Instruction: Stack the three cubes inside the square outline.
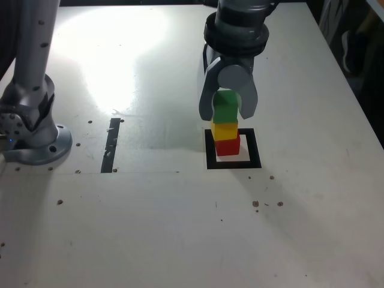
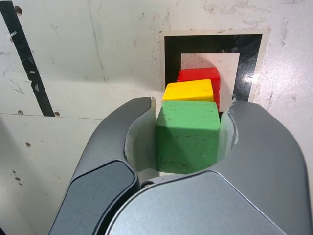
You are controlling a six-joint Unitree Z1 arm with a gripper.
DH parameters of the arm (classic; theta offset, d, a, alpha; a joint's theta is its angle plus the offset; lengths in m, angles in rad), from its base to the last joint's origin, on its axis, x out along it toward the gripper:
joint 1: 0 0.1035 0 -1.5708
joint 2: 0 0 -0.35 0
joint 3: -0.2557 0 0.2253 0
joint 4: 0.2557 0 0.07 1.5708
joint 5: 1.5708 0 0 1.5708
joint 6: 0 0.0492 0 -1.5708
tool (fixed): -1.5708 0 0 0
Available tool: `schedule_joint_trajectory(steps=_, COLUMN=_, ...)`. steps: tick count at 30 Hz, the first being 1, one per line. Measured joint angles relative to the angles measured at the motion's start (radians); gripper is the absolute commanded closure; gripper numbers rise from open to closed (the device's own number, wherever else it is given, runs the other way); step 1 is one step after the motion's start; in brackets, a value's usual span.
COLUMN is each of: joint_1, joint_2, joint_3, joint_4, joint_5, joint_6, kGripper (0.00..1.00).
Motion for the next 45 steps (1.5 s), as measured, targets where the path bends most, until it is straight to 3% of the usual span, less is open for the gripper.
schedule_joint_trajectory(steps=4, joint_1=0.003, joint_2=0.0, joint_3=0.0, joint_4=0.0, joint_5=0.005, joint_6=0.001, kGripper=0.09)
schedule_joint_trajectory(steps=7, joint_1=0.003, joint_2=-0.002, joint_3=0.0, joint_4=0.001, joint_5=0.015, joint_6=0.001, kGripper=0.01)
schedule_joint_trajectory(steps=13, joint_1=0.003, joint_2=-0.032, joint_3=-0.014, joint_4=0.033, joint_5=0.027, joint_6=0.001, kGripper=0.01)
schedule_joint_trajectory(steps=24, joint_1=-0.06, joint_2=-0.066, joint_3=-0.103, joint_4=0.149, joint_5=0.014, joint_6=-0.022, kGripper=0.01)
schedule_joint_trajectory(steps=30, joint_1=-0.064, joint_2=-0.204, joint_3=-0.079, joint_4=0.165, joint_5=0.054, joint_6=0.064, kGripper=0.01)
schedule_joint_trajectory(steps=34, joint_1=-0.042, joint_2=-0.309, joint_3=0.025, joint_4=0.165, joint_5=0.069, joint_6=0.111, kGripper=0.01)
schedule_joint_trajectory(steps=40, joint_1=0.036, joint_2=-0.466, joint_3=0.235, joint_4=0.12, joint_5=0.092, joint_6=0.159, kGripper=0.01)
schedule_joint_trajectory(steps=45, joint_1=0.071, joint_2=-0.511, joint_3=0.41, joint_4=-0.021, joint_5=0.085, joint_6=0.161, kGripper=0.01)
